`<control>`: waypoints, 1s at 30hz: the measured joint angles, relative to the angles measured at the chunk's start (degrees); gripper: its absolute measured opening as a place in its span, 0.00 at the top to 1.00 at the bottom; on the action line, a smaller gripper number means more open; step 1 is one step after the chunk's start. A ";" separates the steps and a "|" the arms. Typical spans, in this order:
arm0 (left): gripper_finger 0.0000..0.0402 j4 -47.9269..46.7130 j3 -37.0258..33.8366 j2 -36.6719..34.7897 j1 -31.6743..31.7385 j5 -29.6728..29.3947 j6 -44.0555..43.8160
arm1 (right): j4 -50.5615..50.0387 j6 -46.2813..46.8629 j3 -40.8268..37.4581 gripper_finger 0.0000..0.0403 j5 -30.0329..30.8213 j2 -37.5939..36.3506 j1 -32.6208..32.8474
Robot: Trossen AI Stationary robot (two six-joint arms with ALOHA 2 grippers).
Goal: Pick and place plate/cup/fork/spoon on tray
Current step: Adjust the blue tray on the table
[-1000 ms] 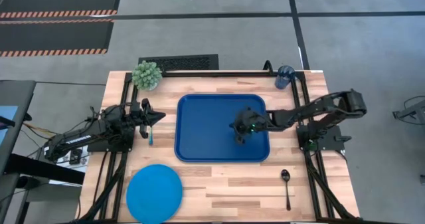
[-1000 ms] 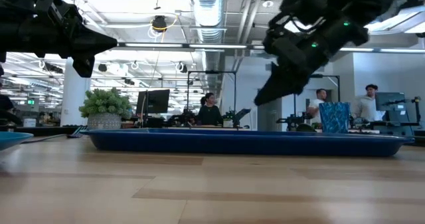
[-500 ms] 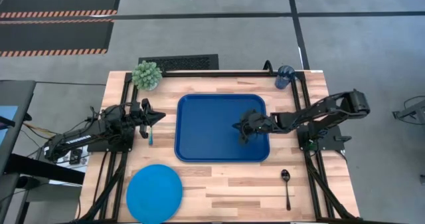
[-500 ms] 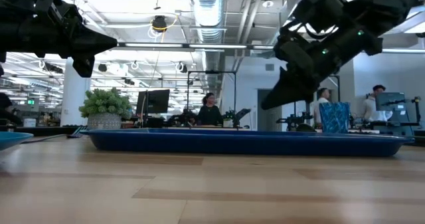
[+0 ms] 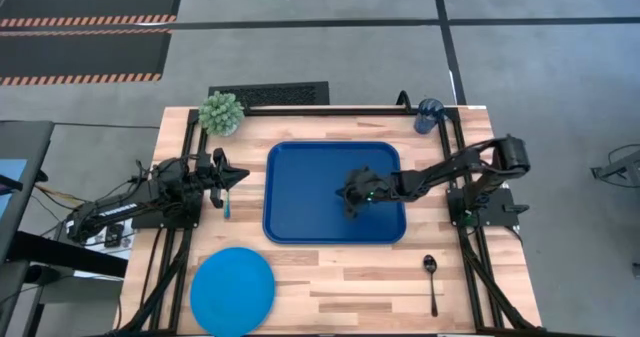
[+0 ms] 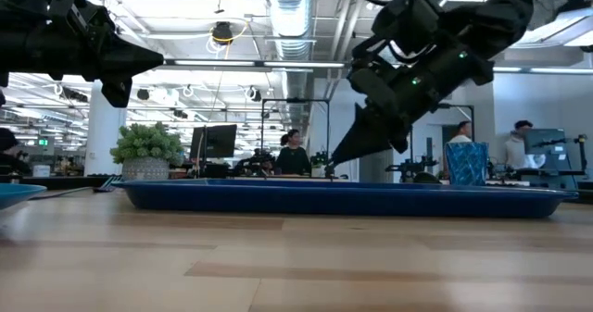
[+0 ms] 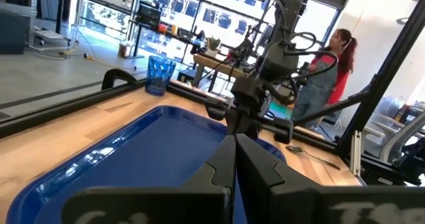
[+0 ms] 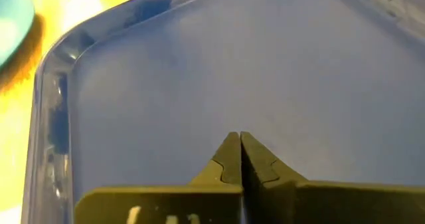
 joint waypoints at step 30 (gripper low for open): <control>1.00 -0.01 0.00 0.00 0.01 0.05 0.03 | -11.66 -3.01 19.75 0.98 -7.44 12.72 10.10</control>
